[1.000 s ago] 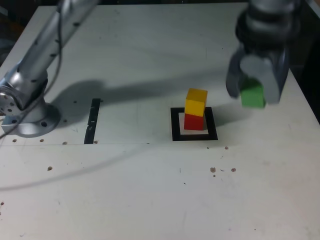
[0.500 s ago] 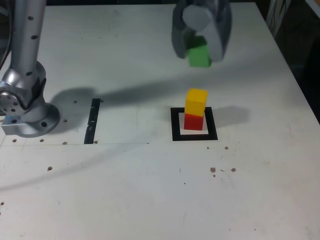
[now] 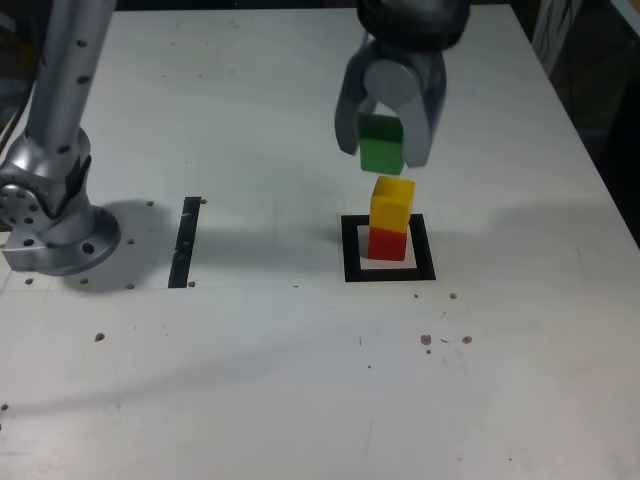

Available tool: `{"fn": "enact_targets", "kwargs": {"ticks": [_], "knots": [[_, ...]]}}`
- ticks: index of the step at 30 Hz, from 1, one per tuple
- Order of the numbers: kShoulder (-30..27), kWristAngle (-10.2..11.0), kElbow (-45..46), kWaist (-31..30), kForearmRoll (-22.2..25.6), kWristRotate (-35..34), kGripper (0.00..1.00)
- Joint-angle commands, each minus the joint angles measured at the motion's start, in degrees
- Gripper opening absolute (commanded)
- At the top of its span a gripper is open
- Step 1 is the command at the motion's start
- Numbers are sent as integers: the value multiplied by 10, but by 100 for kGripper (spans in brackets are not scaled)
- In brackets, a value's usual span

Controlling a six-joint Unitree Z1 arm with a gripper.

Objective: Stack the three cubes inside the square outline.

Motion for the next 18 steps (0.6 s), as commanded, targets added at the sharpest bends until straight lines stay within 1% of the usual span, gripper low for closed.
{"fn": "enact_targets", "kwargs": {"ticks": [1,5,18], "knots": [[15,-2,-6,1,4,1,10],[27,-3,-9,1,3,1,10],[39,-2,-6,2,2,1,10]]}}
